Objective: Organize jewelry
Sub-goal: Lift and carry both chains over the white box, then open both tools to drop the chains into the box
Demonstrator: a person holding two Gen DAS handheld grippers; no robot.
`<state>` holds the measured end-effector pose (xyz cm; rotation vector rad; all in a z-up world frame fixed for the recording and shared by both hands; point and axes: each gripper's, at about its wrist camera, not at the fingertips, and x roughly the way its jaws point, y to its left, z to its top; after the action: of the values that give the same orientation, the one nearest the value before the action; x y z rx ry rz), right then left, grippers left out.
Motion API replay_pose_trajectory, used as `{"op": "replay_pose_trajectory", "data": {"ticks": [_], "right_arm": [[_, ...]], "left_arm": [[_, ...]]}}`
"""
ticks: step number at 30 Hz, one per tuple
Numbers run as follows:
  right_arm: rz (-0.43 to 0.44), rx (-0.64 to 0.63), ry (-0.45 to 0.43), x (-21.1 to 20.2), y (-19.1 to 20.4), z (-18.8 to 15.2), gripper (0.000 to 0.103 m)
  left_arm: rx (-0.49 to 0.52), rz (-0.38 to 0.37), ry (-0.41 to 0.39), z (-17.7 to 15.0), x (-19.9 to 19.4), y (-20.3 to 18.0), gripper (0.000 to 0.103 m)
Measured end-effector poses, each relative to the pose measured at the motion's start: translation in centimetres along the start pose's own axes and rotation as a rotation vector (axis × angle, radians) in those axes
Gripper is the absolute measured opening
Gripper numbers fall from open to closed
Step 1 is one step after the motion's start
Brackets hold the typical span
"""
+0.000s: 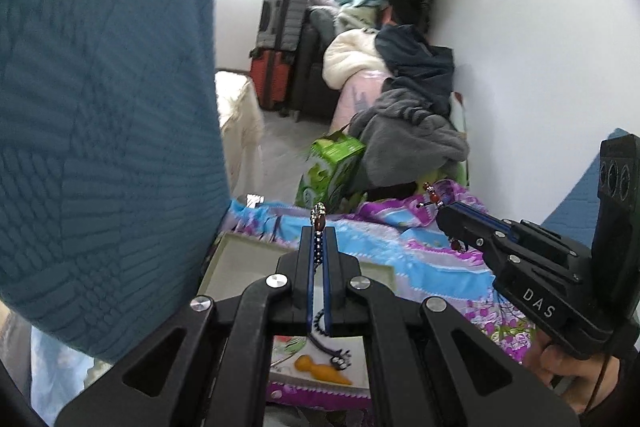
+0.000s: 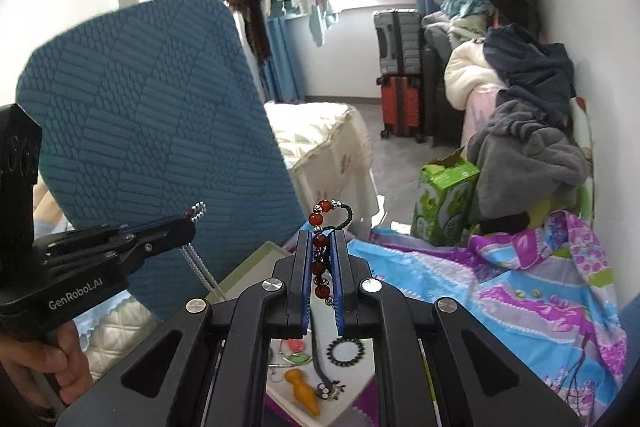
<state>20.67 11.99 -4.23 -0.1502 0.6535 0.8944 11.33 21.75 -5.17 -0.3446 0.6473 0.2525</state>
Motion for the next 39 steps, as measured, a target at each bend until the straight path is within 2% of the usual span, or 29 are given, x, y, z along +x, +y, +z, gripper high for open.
{"op": "replay_pose_trajectory", "data": {"ticks": [7, 18, 23, 27, 28, 29, 30, 31, 32, 34, 39], "right_arm": [[0.002, -0.019, 0.112, 4.4, 0.2, -2.6, 0.007], [-0.017, -0.011, 0.298, 10.1, -1.0, -7.5, 0.008], [-0.009, -0.001, 0.33, 10.7, -1.3, -8.4, 0.009], [0.001, 0.017, 0.314, 9.7, -1.6, -8.0, 0.013], [0.001, 0.019, 0.304, 9.3, -1.7, -7.7, 0.017], [0.001, 0.02, 0.288, 8.6, -1.8, -7.4, 0.024], [0.0, 0.02, 0.276, 8.1, -2.0, -7.1, 0.027], [0.003, 0.02, 0.261, 7.5, -2.2, -6.8, 0.027], [0.007, 0.021, 0.246, 6.9, -2.3, -6.4, 0.027], [0.004, 0.022, 0.21, 5.3, -2.6, -5.4, 0.027], [0.01, 0.019, 0.114, 1.2, -2.6, -2.9, 0.028]], "left_arm": [[-0.043, 0.011, 0.063, -2.0, 3.2, 2.4, 0.002], [-0.073, 0.007, 0.194, -5.8, 8.4, 4.0, 0.003], [-0.047, 0.001, 0.228, -6.5, 9.3, 3.4, 0.003], [-0.035, 0.022, 0.222, -6.0, 8.6, 3.0, 0.003], [-0.033, 0.029, 0.222, -5.8, 8.4, 2.9, 0.006], [-0.033, 0.034, 0.214, -5.5, 8.0, 2.7, 0.015], [-0.035, 0.034, 0.207, -5.3, 7.8, 2.6, 0.022], [-0.039, 0.045, 0.189, -5.0, 7.0, 2.4, 0.038], [-0.038, 0.057, 0.171, -4.8, 6.4, 2.1, 0.051], [-0.026, 0.078, 0.134, -4.2, 4.8, 1.5, 0.059], [-0.005, 0.086, 0.054, -2.5, 0.2, -0.4, 0.06]]}}
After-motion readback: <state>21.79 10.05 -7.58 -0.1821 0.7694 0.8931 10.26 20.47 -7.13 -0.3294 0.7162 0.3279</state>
